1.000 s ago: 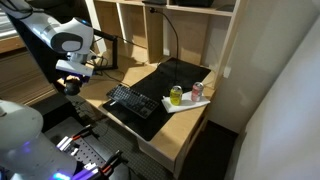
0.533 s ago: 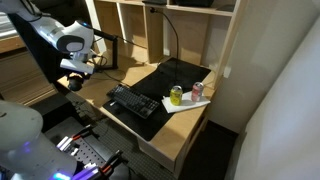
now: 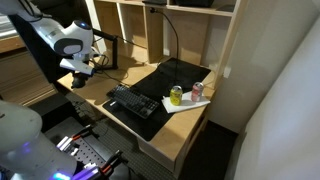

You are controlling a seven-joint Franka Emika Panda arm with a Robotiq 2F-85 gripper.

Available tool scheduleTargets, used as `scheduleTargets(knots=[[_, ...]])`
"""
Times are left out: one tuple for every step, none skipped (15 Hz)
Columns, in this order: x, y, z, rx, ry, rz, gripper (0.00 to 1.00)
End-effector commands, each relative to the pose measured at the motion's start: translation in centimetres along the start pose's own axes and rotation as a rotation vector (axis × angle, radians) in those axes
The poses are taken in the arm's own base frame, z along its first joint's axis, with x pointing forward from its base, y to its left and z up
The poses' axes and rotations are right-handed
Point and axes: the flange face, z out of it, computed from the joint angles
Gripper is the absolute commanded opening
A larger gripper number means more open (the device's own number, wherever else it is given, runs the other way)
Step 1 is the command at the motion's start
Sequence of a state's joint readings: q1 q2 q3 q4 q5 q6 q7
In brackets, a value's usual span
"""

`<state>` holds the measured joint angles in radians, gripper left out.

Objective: Move the mouse to the left

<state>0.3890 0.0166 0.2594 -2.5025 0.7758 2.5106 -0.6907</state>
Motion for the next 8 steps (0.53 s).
scheduleTargets(knots=[[0.1,0.0,0.1,-0.015,0.119,0.088,0.50],[0.2,0.0,-0.2,-0.017,0.074,0.054,0.75],[0.2,-0.1,-0.2,-0.013,0.091,0.071,0.75],[0.3,-0.2,-0.1,-0.011,0.098,0.077,0.75],[0.3,-0.2,-0.1,-0.010,0.100,0.079,0.50],[-0.9,0.2,0.3,-0.062,0.033,0.163,0.50],[-1.2,0.2,0.1,-0.083,0.060,0.227,0.50],[-1.2,0.1,0.3,-0.072,0.059,0.298,0.50]])
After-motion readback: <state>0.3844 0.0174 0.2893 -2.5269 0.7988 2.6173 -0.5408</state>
